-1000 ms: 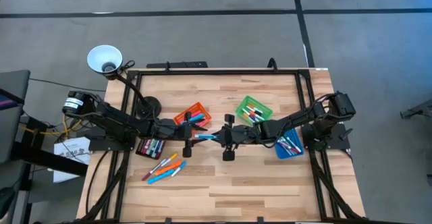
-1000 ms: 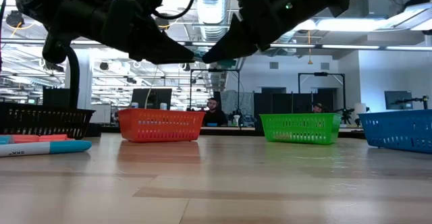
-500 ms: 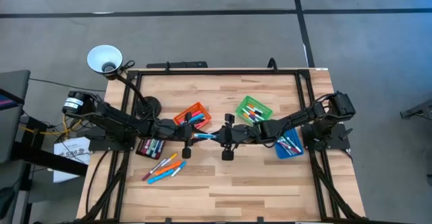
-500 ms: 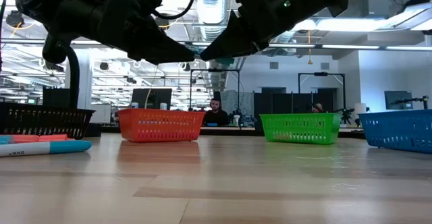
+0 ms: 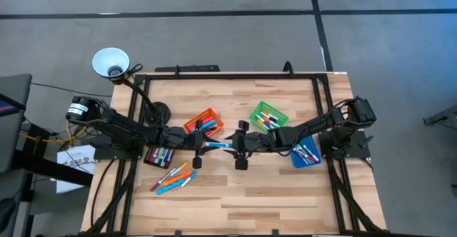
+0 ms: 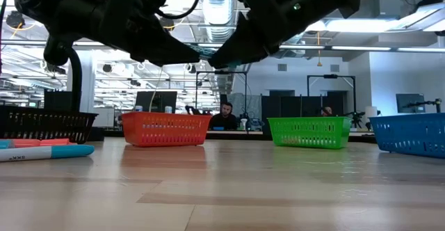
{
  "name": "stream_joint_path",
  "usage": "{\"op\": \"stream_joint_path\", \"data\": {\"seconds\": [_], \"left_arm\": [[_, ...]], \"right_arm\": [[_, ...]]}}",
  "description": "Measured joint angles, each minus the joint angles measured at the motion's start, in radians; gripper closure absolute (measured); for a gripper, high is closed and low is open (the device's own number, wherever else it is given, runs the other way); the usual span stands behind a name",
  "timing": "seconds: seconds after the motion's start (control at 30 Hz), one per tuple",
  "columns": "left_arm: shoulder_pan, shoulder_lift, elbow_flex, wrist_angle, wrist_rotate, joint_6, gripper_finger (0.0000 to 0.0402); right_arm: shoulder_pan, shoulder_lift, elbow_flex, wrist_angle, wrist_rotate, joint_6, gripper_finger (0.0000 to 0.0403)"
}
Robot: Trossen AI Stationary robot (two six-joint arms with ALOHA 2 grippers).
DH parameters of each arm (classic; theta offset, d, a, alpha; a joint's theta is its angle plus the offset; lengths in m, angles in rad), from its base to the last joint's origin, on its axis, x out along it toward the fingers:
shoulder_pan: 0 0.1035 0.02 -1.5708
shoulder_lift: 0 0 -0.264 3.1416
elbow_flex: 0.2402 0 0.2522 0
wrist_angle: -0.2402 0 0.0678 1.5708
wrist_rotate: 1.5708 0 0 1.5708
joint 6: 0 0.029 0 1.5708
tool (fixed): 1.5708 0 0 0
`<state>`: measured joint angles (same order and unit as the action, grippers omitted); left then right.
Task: Pick & Place Markers
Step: Put the light blue marker pen into the black bin
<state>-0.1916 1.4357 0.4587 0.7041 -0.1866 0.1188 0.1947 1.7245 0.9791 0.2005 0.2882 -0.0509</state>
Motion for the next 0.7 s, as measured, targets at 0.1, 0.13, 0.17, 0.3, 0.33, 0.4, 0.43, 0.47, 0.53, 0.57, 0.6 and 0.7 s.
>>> {"op": "stream_joint_path", "data": {"seconds": [0.1,0.13,0.17,0.3,0.33,0.4,0.43,0.47,0.53,0.57,0.6,0.7], "left_arm": [[-0.011,0.0,0.0,0.0,-0.032,-0.019,0.0329],[-0.014,0.0,0.0,-0.002,-0.046,-0.023,0.0328],[-0.019,0.0,0.0,-0.009,-0.058,-0.026,0.0326],[-0.039,0.0,0.0,-0.055,-0.11,-0.052,0.0322],[-0.046,-0.001,0.0,-0.074,-0.124,-0.068,0.0323],[-0.057,-0.008,0.0,-0.131,-0.152,-0.092,0.0324],[-0.064,-0.016,0.0,-0.162,-0.171,-0.104,0.0324],[-0.071,-0.03,0.0,-0.203,-0.198,-0.116,0.0324],[-0.088,-0.067,0.0,-0.279,-0.271,-0.138,0.0323],[-0.098,-0.093,0.0,-0.323,-0.315,-0.156,0.0322],[-0.108,-0.122,0.0,-0.367,-0.357,-0.179,0.0322],[-0.151,-0.23,0.0,-0.502,-0.442,-0.26,0.0322]], "right_arm": [[0.0,0.0,0.0,-0.033,0.001,0.001,0.0178],[0.0,0.0,0.0,-0.043,0.002,0.001,0.0172],[0.0,0.0,0.0,-0.052,0.002,0.001,0.0167],[0.0,0.0,0.0,-0.082,0.002,0.005,0.0159],[0.0,0.0,0.0,-0.082,0.002,0.016,0.0159],[0.0,0.0,0.0,-0.087,0.002,0.036,0.0159],[0.0,0.0,0.0,-0.09,0.002,0.043,0.0159],[0.0,0.0,0.0,-0.094,0.002,0.044,0.0159],[0.0,0.0,0.0,-0.1,0.002,0.044,0.0159],[0.0,0.0,0.0,-0.103,0.002,0.044,0.0159],[0.0,0.0,0.0,-0.103,0.002,0.044,0.0159],[0.0,0.0,0.0,-0.104,0.002,0.044,0.0158]]}}
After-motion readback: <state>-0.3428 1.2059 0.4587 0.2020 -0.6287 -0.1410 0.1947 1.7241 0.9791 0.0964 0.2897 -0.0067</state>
